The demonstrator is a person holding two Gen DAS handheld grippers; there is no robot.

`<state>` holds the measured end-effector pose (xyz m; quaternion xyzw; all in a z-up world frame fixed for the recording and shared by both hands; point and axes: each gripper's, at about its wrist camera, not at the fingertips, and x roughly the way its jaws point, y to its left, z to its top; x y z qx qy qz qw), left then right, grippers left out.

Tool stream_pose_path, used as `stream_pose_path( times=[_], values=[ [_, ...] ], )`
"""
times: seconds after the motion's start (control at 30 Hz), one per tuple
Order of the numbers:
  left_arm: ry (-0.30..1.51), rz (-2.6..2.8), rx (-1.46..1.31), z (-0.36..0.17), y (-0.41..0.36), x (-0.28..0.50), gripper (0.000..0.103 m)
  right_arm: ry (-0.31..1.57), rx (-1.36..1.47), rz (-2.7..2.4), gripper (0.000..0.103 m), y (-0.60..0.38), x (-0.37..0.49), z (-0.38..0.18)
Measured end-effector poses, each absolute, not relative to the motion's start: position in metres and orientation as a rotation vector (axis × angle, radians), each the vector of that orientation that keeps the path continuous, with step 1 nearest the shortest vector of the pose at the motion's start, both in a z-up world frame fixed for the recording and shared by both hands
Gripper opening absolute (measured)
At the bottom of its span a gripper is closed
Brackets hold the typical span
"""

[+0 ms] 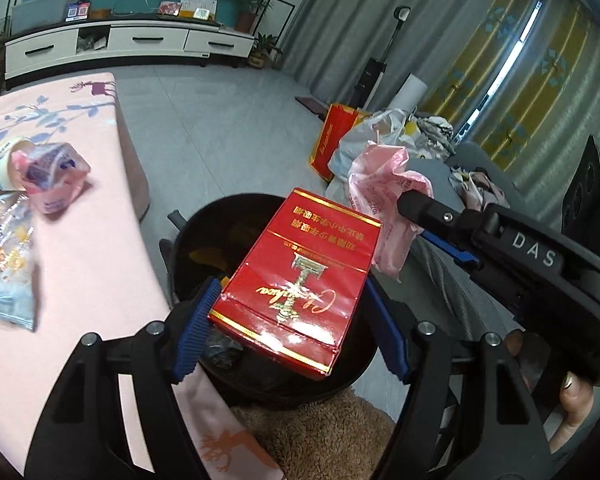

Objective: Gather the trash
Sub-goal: 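Carry the red box and pink bag over the bin and release both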

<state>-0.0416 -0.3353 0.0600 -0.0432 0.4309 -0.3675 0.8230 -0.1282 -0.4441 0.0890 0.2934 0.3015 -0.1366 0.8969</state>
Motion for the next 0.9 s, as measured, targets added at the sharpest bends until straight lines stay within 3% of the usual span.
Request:
stream_pose_path(
  times=[0.63,0.7,0.9],
  values=[
    [1.008,-0.776,-0.003,0.025,-0.371,-0.033,0.073,0.784,0.642,-0.338,0.027,-0.464,-0.103,0.05],
    [0.999,-0.776,0.005,0.025,-0.372,-0.034,0.076,0.788,0.641,-0.342,0.032,-0.463,-0.103,0.049],
    [0.967,-0.774,-0.003,0.034,-0.361,-0.035,0.095,0.765,0.652,-0.325,0.066,-0.46,-0.106,0.055]
  ],
)
